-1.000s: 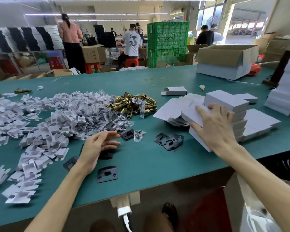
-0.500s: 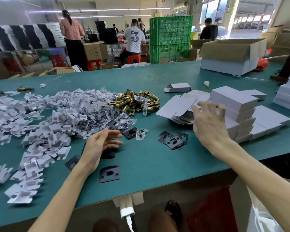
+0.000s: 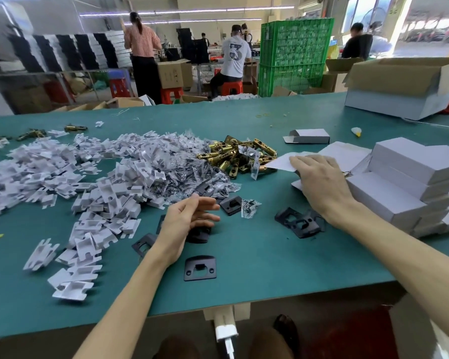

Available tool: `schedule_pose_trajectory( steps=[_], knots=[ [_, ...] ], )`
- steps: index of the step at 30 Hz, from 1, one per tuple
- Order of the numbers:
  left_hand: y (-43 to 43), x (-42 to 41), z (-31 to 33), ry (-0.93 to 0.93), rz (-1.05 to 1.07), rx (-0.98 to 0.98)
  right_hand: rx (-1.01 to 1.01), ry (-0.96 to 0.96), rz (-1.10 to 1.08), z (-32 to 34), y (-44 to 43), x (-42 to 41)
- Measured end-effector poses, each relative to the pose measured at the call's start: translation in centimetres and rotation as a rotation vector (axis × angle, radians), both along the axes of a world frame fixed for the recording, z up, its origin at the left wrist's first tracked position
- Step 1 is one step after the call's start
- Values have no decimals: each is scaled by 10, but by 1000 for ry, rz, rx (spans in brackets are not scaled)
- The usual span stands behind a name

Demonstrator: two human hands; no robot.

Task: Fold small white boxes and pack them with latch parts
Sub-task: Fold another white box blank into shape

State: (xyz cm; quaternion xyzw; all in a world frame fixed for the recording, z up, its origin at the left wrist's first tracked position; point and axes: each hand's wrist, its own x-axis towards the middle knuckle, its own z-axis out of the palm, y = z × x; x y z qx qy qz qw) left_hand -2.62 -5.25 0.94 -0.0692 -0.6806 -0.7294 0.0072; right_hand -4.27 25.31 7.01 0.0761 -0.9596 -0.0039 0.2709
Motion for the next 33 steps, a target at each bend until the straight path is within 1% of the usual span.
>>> schedule_pose_trajectory(
  steps=[3,5,6,7,9,11,12,15,18,19,20,21,23,24,25,26,28,30,31,33],
  knots=[
    [0,0,0,31,19,86,-350,128,237,8,-34,18],
    [-2,0,1,37,30,203,-587,176,346,9,-59,27],
    [-3,1,2,27,28,269,-725,171,389,8,-71,29],
    [-5,1,3,10,21,329,-879,140,413,7,-82,31],
    [-7,3,6,-38,16,428,-1245,12,412,3,-104,34],
    [-7,3,8,-88,54,500,-1577,-111,350,-6,-121,34],
    [-8,4,8,-108,87,525,-1705,-160,310,-10,-126,34],
    [-14,3,8,-173,196,634,-1986,-273,247,-26,-132,32],
    [-19,2,10,-229,272,793,-2197,-375,269,-41,-129,33],
    [-17,2,10,-203,313,762,-2238,-397,291,-45,-127,35],
    [-15,3,10,-122,382,632,-2260,-411,319,-49,-126,37],
    [-12,5,9,15,480,389,-2266,-422,352,-53,-125,39],
    [-6,10,4,375,687,-169,-2218,-440,381,-59,-125,41],
    [-3,12,2,522,715,-348,-2173,-446,371,-61,-126,41],
    [0,14,2,617,689,-476,-2132,-451,356,-62,-127,41],
    [2,15,1,678,617,-580,-2102,-451,346,-62,-128,40],
    [6,15,0,702,400,-795,-2077,-447,349,-61,-130,40],
    [12,15,-4,724,220,-1019,-2104,-449,369,-59,-129,41],
    [14,14,-5,741,170,-1091,-2119,-451,375,-59,-128,41],
    [16,14,-7,752,176,-1134,-2111,-471,391,-59,-127,41]
  ],
)
